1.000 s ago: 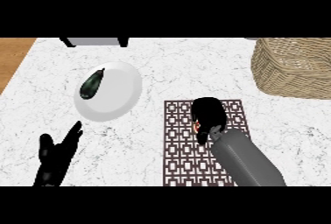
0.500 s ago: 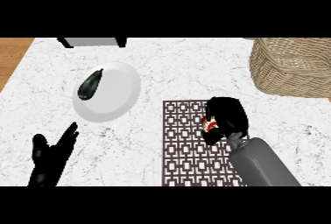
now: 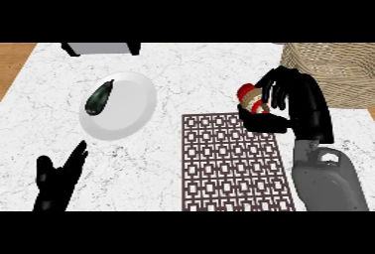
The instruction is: Pick the cupcake from the placemat and place it in the basket
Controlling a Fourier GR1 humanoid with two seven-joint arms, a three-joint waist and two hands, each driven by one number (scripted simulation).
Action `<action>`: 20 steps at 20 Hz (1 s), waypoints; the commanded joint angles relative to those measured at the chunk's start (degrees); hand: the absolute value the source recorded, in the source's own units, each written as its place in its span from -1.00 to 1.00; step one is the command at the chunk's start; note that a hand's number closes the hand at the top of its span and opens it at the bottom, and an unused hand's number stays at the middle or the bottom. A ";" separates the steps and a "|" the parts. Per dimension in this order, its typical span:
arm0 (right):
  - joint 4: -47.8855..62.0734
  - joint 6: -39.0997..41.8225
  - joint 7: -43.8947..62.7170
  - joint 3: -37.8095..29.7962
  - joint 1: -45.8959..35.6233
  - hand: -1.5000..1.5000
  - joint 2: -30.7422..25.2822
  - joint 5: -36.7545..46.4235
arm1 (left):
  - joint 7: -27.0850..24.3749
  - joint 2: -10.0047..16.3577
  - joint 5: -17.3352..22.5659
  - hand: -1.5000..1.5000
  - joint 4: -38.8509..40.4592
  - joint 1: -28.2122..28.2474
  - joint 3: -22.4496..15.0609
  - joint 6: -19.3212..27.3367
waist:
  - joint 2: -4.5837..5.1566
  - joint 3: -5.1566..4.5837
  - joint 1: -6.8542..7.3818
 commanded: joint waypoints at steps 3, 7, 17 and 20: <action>-10.25 5.29 10.45 -9.55 -5.37 1.00 -5.74 -1.82 | 2.63 -0.32 0.19 0.00 1.02 0.95 -0.12 -0.43 | 0.48 -0.53 0.95; -9.44 8.46 14.98 -17.97 -12.09 1.00 -10.18 -6.49 | -0.23 -1.46 -1.39 0.00 5.38 -1.16 -0.92 -0.28 | 0.65 -0.56 1.03; 13.85 12.36 7.14 -30.00 -23.35 1.00 -24.23 -13.07 | 2.64 0.19 -0.35 0.00 2.22 -0.98 0.31 -2.06 | 0.92 -0.49 2.15; 23.34 9.74 -0.47 -29.88 -24.28 1.00 -26.37 -10.96 | 0.67 0.28 0.08 0.00 6.03 -3.55 1.29 -2.92 | 1.19 -0.50 2.44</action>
